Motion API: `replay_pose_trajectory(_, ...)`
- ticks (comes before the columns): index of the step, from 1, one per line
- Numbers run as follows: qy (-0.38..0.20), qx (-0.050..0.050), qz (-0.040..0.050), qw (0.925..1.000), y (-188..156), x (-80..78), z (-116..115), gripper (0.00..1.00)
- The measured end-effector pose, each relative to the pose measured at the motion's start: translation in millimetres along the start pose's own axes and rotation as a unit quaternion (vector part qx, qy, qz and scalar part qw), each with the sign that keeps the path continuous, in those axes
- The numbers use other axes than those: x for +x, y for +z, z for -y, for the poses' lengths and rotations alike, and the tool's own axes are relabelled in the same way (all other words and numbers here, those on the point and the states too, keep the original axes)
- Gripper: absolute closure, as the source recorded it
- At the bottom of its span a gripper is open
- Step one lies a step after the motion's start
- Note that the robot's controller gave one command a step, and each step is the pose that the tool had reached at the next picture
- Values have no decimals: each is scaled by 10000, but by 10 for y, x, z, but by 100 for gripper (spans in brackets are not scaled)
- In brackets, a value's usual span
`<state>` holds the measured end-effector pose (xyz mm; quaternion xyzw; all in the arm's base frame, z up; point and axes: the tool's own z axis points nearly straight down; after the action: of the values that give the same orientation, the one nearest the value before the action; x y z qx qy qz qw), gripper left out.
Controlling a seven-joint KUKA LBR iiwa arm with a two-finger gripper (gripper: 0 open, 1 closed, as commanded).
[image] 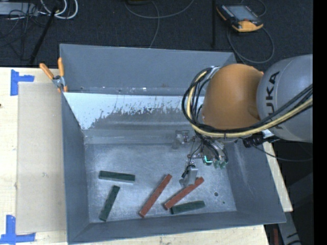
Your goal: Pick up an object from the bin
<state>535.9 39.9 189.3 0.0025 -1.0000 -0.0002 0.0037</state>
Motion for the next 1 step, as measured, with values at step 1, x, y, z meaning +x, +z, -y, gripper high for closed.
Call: replay_pose_trajectory(1, -458, -1, -10, 9990, 1243, 372, 673, 0)
